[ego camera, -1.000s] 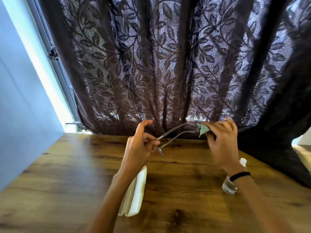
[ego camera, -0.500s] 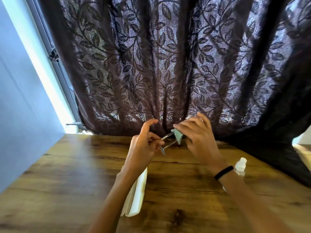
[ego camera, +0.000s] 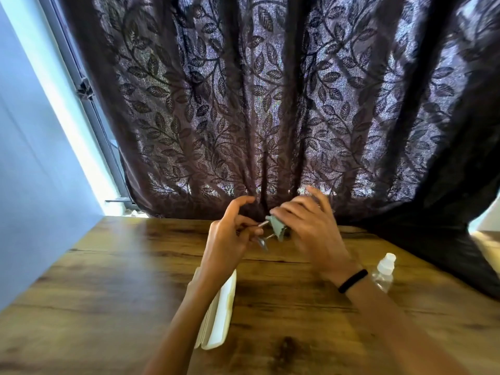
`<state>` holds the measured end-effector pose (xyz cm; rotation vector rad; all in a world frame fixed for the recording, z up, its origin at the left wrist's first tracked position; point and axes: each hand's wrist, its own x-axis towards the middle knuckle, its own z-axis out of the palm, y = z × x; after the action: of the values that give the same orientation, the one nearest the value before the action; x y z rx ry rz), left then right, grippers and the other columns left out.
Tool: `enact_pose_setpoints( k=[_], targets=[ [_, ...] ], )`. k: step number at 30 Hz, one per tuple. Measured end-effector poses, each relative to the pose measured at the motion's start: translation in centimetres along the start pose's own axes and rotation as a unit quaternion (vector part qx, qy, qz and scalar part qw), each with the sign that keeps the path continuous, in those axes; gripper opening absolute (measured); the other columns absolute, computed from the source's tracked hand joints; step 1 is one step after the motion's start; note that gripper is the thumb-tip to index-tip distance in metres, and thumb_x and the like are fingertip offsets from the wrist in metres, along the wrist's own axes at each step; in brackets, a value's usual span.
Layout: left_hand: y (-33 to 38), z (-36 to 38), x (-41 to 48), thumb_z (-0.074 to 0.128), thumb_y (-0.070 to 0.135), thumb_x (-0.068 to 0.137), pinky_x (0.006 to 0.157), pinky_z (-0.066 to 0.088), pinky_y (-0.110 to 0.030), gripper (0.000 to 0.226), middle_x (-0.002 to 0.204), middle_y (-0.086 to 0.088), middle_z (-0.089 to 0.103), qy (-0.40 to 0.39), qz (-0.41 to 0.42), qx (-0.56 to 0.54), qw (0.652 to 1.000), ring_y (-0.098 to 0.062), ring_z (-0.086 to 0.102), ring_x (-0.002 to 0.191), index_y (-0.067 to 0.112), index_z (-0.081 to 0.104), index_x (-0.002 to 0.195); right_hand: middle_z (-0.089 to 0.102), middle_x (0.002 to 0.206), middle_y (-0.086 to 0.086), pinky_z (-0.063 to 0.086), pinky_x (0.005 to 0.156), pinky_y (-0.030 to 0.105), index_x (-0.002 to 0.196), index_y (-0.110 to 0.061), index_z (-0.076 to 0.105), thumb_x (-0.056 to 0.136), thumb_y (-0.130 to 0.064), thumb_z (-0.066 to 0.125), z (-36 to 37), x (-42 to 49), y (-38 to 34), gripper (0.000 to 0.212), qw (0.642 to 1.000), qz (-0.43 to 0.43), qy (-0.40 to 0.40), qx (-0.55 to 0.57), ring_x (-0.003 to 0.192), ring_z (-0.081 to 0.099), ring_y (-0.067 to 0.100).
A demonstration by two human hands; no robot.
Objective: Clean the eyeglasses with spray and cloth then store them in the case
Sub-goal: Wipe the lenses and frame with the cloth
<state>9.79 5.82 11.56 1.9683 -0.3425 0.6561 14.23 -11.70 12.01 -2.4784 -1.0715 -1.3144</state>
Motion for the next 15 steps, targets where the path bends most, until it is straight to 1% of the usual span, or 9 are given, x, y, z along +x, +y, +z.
enact_pose_setpoints(
  k=[2,4,6,7,8,10,11,13,15],
  targets=[
    [-0.3,-0.2,-0.1,0.067,-0.002,0.079,0.064,0.055,-0.016,0.045,0.073,0.009,0.069,0.001,0.007,0.005,1.0,-0.002,0.066,0.062,0.013,0.05,0.118,0.07,0.093,-0.001,0.026,0.103,0.041,0.102,-0.015,0.067,0.081,-0.015,0.047,-0.4,-0.3,1.2,0.029,0.999,0.043,0.017,0.01,0.095,0.047,0.015],
    [-0.6,-0.5,-0.1,0.066,-0.003,0.079,0.062,0.055,-0.016,0.037,0.073,0.008,0.069,0.009,0.004,0.002,1.0,-0.003,0.066,0.061,0.015,0.054,0.11,0.072,0.092,0.002,0.026,0.1,0.039,0.103,-0.012,0.067,0.078,-0.012,0.055,-0.6,-0.7,2.6,0.028,0.994,0.097,0.034,0.021,0.093,0.046,0.014],
    [-0.8,-0.5,0.1,0.065,-0.004,0.08,0.059,0.053,-0.014,0.031,0.072,0.01,0.068,0.017,-0.012,-0.005,1.0,-0.001,0.065,0.061,0.017,0.058,0.102,0.072,0.09,0.003,0.028,0.097,0.036,0.103,-0.01,0.068,0.079,-0.016,0.055,-0.8,-1.1,3.4,0.028,0.987,0.146,0.045,0.043,0.091,0.046,0.014],
    [-0.8,-0.4,0.2,0.065,-0.005,0.08,0.059,0.053,-0.013,0.03,0.072,0.011,0.068,0.019,-0.018,-0.007,1.0,0.0,0.065,0.062,0.018,0.059,0.098,0.072,0.09,0.004,0.032,0.094,0.036,0.104,-0.009,0.068,0.08,-0.018,0.053,-0.9,-1.3,3.5,0.03,0.984,0.164,0.045,0.061,0.091,0.048,0.015],
    [-0.9,-0.3,0.2,0.064,-0.005,0.08,0.059,0.053,-0.014,0.03,0.072,0.011,0.068,0.02,-0.021,-0.008,1.0,0.0,0.065,0.063,0.019,0.06,0.097,0.072,0.09,0.006,0.037,0.089,0.036,0.105,-0.008,0.068,0.08,-0.016,0.053,-1.0,-1.4,3.4,0.03,0.979,0.181,0.047,0.078,0.09,0.05,0.017],
    [-1.1,0.0,0.3,0.064,-0.006,0.08,0.06,0.055,-0.016,0.031,0.072,0.01,0.068,0.021,-0.021,-0.008,1.0,-0.001,0.065,0.065,0.02,0.061,0.095,0.071,0.094,0.01,0.048,0.078,0.039,0.107,-0.005,0.066,0.078,-0.002,0.062,-1.1,-1.9,3.0,0.029,0.968,0.219,0.045,0.111,0.088,0.057,0.023],
    [-1.3,0.0,0.3,0.063,-0.007,0.079,0.06,0.055,-0.016,0.031,0.072,0.01,0.067,0.022,-0.021,-0.007,0.999,-0.002,0.065,0.064,0.019,0.061,0.096,0.071,0.096,0.011,0.051,0.076,0.038,0.108,-0.005,0.066,0.077,0.002,0.064,-1.1,-2.1,2.9,0.032,0.961,0.241,0.039,0.13,0.088,0.059,0.024],
    [-1.7,0.0,0.3,0.062,-0.01,0.079,0.06,0.054,-0.016,0.03,0.072,0.009,0.067,0.028,-0.026,-0.005,0.999,-0.002,0.064,0.061,0.014,0.064,0.096,0.07,0.101,0.009,0.052,0.076,0.033,0.111,-0.007,0.065,0.079,0.001,0.064,-1.1,-2.5,3.1,0.033,0.94,0.292,0.03,0.175,0.089,0.061,0.022],
    [-2.0,-0.3,0.2,0.061,-0.011,0.079,0.059,0.054,-0.014,0.026,0.072,0.009,0.067,0.04,-0.035,-0.005,0.999,-0.002,0.063,0.059,0.006,0.066,0.098,0.07,0.098,0.009,0.049,0.073,0.021,0.11,-0.007,0.066,0.081,-0.003,0.064,-0.9,-3.1,3.4,0.03,0.912,0.347,0.024,0.218,0.083,0.063,0.016]
  ],
)
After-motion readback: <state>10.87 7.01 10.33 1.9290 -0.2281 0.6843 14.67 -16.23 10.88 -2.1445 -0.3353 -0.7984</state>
